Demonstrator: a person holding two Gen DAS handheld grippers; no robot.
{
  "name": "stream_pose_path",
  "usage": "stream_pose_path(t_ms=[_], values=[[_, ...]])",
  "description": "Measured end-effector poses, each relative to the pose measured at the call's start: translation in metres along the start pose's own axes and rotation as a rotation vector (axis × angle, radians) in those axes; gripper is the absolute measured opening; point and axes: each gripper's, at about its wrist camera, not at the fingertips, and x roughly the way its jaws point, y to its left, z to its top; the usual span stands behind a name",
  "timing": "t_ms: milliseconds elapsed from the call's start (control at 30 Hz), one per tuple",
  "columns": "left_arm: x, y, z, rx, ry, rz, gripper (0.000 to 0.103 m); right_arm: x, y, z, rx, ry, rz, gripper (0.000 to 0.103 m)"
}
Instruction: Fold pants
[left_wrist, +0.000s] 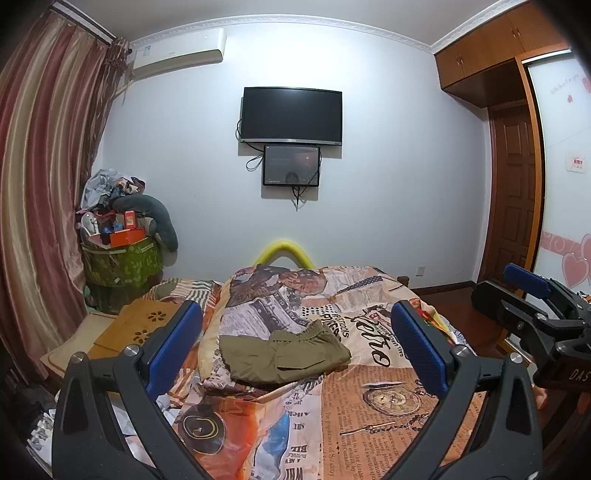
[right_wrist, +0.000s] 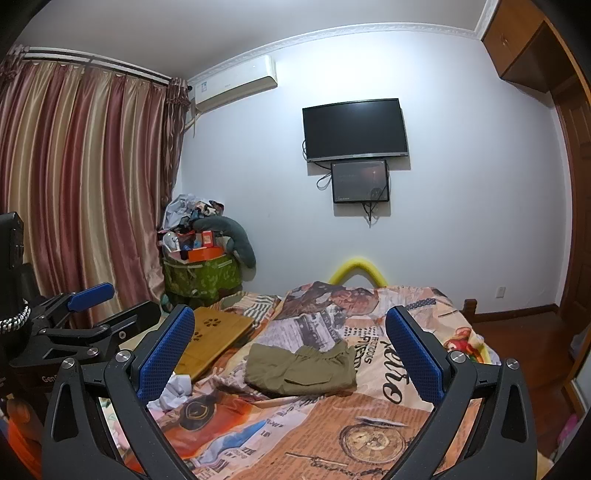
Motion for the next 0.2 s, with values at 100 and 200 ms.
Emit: stream_pose_path(t_ms=[100, 200], values=[[-0.0001, 0.0, 0.0001, 0.002, 0.001, -0.001, 0.103, -0.0008, 0.0024, -0.0013, 0.004, 0.005, -0.002, 0.103], [0.0, 0.0007, -0.0003, 0.005, 0.002, -0.004, 0.103, -0.0004, 0.0039, -0.0016, 0.009, 0.009, -0.003, 0.103]])
